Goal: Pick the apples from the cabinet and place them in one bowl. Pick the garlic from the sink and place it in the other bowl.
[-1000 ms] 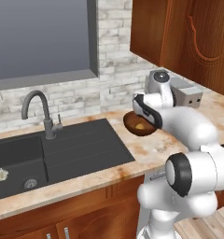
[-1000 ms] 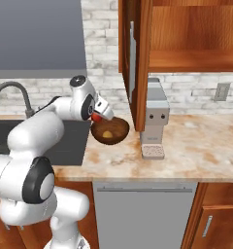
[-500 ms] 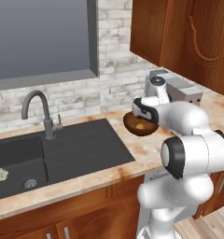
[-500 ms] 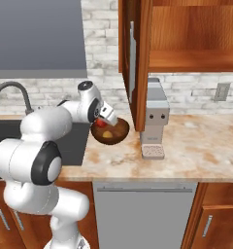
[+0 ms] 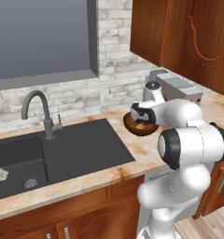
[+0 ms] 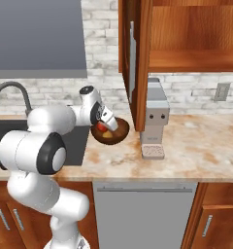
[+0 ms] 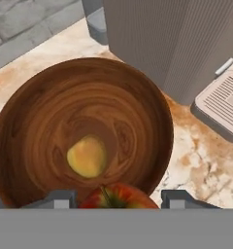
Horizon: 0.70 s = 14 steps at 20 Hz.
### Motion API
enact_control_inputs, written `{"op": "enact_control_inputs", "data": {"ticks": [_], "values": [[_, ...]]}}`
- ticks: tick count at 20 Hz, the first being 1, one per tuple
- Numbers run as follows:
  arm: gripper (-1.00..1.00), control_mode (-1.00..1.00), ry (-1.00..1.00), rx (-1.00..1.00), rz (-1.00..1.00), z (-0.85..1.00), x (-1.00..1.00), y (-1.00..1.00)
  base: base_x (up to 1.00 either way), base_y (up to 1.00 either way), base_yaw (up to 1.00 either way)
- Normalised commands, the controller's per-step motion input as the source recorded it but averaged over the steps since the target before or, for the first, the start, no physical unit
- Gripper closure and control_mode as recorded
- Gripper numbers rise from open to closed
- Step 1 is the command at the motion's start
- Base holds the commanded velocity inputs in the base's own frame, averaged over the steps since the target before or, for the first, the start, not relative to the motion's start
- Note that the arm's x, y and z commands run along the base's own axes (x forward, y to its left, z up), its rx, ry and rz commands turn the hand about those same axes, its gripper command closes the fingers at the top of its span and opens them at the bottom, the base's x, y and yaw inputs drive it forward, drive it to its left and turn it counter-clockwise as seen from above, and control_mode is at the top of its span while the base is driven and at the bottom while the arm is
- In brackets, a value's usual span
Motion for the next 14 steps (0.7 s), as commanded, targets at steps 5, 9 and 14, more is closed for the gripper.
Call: {"op": "enact_control_inputs", "data": {"ticks": [5, 9, 14], "values": [[1.0, -1.0, 0.0, 0.05, -0.01, -0.2, 0.42, -0.2, 0.0, 0.0, 0.0], [1.0, -1.0, 0.0, 0.02, 0.0, -0.16, 0.48, -0.13, 0.0, 0.0, 0.0], [1.0, -1.0, -0.04, 0.0, 0.0, -0.19, 0.26, 0.02, 0.0, 0.0, 0.0]]}}
